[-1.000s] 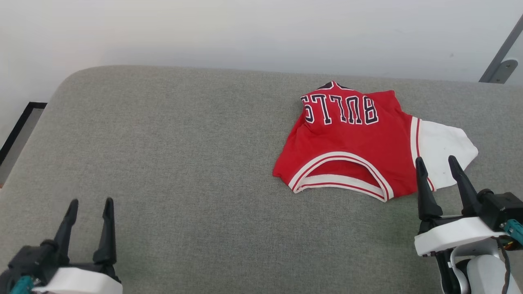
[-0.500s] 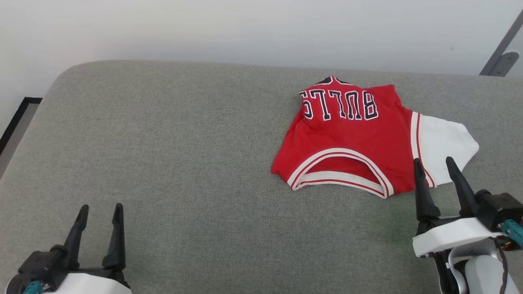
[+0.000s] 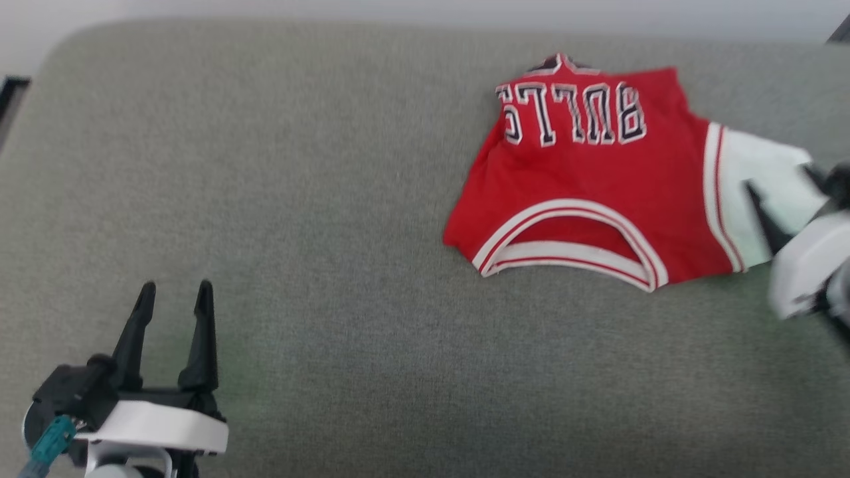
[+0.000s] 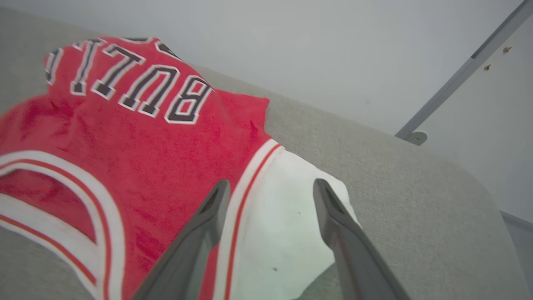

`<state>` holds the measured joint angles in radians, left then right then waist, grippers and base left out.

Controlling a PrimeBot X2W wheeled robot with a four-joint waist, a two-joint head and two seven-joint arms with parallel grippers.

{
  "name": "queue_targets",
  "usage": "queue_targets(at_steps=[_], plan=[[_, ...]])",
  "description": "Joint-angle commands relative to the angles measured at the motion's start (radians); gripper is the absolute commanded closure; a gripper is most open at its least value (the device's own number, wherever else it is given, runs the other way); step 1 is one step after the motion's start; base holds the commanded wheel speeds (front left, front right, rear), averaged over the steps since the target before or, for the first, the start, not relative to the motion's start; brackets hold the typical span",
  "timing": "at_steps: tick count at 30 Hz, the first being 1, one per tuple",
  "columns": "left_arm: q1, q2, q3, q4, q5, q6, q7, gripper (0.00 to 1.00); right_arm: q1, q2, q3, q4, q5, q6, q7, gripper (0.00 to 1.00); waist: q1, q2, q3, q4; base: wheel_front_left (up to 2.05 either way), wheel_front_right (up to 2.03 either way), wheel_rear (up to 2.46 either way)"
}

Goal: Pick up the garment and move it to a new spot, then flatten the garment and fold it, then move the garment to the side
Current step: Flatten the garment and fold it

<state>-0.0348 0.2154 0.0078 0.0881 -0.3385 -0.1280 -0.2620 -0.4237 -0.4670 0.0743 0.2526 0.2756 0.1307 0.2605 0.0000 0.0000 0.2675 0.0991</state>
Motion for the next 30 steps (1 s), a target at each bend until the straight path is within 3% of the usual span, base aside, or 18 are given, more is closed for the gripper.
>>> queue_targets(at_steps=[1, 6, 11, 16, 23, 24, 25, 26, 30], plan=[[-0.016, -0.006, -0.002, -0.001, -0.003, -0.004, -0.004, 0.0, -0.017, -0.014, 0.002, -0.005, 0.017, 0.0, 0.032, 0.0, 0.0, 0.0, 0.051, 0.012, 0.0, 0.0, 0.0], [-0.065, -0.011, -0.02, 0.003, -0.013, -0.004, -0.003, 0.0, -0.088, -0.128, 0.007, -0.01, 0.101, 0.0, 0.313, 0.0, 0.0, 0.0, 0.114, 0.026, 0.0, 0.0, 0.0], [-0.11, -0.011, -0.042, 0.008, -0.023, -0.004, -0.003, 0.0, -0.134, -0.183, 0.01, 0.002, 0.175, 0.0, 0.552, 0.0, 0.0, 0.0, 0.159, 0.042, 0.0, 0.0, 0.0], [-0.149, -0.008, -0.063, 0.008, -0.035, -0.004, -0.003, 0.0, -0.161, -0.146, 0.004, 0.028, 0.177, 0.0, 0.67, 0.0, 0.0, 0.0, 0.206, 0.055, 0.0, 0.0, 0.0], [-0.186, -0.006, -0.077, 0.009, -0.044, -0.003, -0.003, 0.0, -0.15, -0.102, 0.059, 0.056, 0.145, 0.0, 0.734, 0.03, 0.0, 0.0, 0.255, 0.068, 0.0, 0.0, 0.0], [-0.189, -0.006, -0.076, 0.009, -0.046, -0.003, -0.003, 0.0, -0.148, -0.103, 0.067, 0.056, 0.142, 0.0, 0.731, 0.47, 0.0, 0.0, 0.258, 0.069, 0.0, 0.0, 0.0], [-0.19, -0.005, -0.074, 0.009, -0.048, -0.003, -0.003, 0.0, -0.147, -0.102, 0.069, 0.058, 0.141, 0.0, 0.726, 0.67, 0.0, 0.0, 0.261, 0.068, 0.0, 0.0, 0.0], [-0.191, -0.005, -0.072, 0.009, -0.049, -0.003, -0.003, 0.0, -0.145, -0.102, 0.072, 0.059, 0.139, 0.0, 0.724, 0.97, 0.0, 0.0, 0.263, 0.067, 0.0, 0.0, 0.0], [-0.195, -0.002, -0.069, 0.012, -0.048, -0.003, -0.003, 0.0, -0.144, -0.114, 0.056, 0.054, 0.144, 0.0, 0.704, 1.0, 0.0, 0.0, 0.263, 0.053, 0.0, 0.0, 0.0]])
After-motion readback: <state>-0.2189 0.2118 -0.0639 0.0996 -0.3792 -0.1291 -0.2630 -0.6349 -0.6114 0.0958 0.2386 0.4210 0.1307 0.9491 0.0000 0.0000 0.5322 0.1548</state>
